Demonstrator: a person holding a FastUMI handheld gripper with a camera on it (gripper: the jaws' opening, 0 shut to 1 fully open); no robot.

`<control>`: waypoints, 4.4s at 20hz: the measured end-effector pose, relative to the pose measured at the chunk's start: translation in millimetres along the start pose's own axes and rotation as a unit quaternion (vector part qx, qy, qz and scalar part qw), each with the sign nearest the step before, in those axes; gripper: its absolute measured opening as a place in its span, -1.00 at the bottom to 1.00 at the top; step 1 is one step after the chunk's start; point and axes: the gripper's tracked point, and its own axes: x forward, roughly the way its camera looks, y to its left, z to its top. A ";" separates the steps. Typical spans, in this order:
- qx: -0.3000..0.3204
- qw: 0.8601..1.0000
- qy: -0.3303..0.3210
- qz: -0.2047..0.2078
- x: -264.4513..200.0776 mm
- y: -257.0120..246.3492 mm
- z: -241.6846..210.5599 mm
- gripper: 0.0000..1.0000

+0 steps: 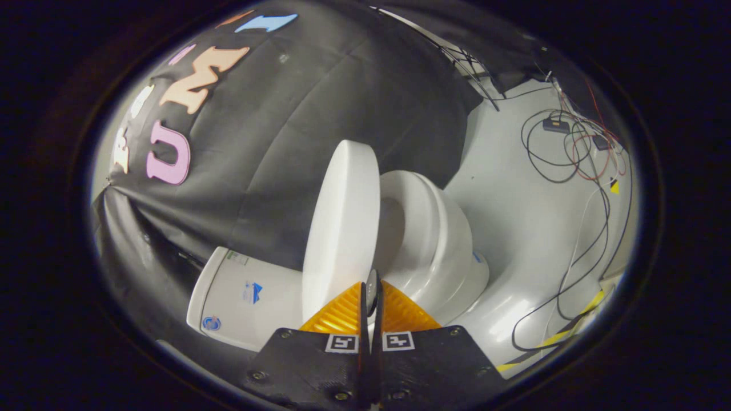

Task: Open the toilet lid.

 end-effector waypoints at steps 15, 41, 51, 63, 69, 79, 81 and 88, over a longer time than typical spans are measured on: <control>-0.156 0.987 -0.043 0.009 -26.7 74.7 4.2 -0.98; -0.308 0.943 -0.120 0.030 -49.1 179.8 -16.2 -0.98; -0.338 0.929 -0.140 0.059 -52.7 215.0 -30.3 -0.97; -0.391 0.902 -0.156 0.098 -54.7 261.1 -57.4 -0.96; -0.409 0.891 -0.159 0.115 -53.9 282.6 -72.6 -0.96; -0.465 0.857 -0.173 0.140 -50.5 313.4 -97.0 -0.95; -0.462 0.857 -0.169 0.153 -47.5 322.0 -104.3 -0.95; -0.476 0.844 -0.156 0.191 -38.5 346.9 -134.2 -0.92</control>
